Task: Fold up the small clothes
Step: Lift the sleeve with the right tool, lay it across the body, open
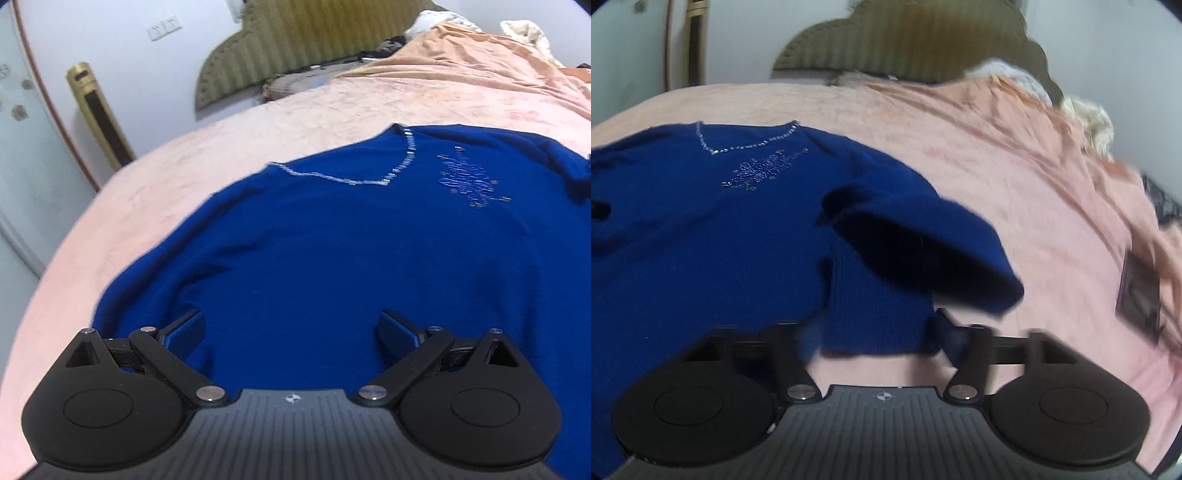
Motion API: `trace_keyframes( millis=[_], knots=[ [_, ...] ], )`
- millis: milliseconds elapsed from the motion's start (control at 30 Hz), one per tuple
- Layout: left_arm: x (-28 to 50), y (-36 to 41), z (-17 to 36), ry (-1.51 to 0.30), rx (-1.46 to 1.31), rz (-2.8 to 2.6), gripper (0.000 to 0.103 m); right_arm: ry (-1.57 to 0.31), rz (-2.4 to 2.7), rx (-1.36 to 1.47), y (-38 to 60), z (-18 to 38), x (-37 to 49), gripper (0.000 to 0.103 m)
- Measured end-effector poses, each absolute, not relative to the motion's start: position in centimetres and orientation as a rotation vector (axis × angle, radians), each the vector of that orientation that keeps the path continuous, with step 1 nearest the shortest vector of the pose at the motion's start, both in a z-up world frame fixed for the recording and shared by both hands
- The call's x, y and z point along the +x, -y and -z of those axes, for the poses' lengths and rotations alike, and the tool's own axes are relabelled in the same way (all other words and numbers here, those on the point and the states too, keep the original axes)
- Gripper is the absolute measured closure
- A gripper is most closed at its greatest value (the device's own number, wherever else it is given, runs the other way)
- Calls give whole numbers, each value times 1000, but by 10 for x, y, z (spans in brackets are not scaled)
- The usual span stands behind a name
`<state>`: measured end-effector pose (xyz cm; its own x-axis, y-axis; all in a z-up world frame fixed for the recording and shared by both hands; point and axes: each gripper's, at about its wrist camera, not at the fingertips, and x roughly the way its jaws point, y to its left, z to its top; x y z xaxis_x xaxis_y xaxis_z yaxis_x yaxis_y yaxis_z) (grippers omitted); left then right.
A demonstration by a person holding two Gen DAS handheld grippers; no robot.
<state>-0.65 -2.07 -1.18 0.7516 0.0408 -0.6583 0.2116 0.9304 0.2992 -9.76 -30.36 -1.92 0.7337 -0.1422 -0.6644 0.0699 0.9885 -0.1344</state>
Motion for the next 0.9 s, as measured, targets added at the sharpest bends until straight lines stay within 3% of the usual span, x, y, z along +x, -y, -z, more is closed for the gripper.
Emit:
trace_keyframes(
  millis=[33,300,567,767,900],
  knots=[
    [-4,19,12,-724,365,81,2,-732,126,-61,310,15,-99,92],
    [6,20,17,-780,320,97,2,-427,182,644,463,-66,-143,90],
    [7,18,17,-782,321,87,2,-243,260,893,548,-96,-173,94],
    [6,18,16,-778,332,90,2,-233,165,947,531,-90,-159,94],
    [6,15,14,-771,326,90,2,-147,97,897,512,-123,-163,94]
  ],
)
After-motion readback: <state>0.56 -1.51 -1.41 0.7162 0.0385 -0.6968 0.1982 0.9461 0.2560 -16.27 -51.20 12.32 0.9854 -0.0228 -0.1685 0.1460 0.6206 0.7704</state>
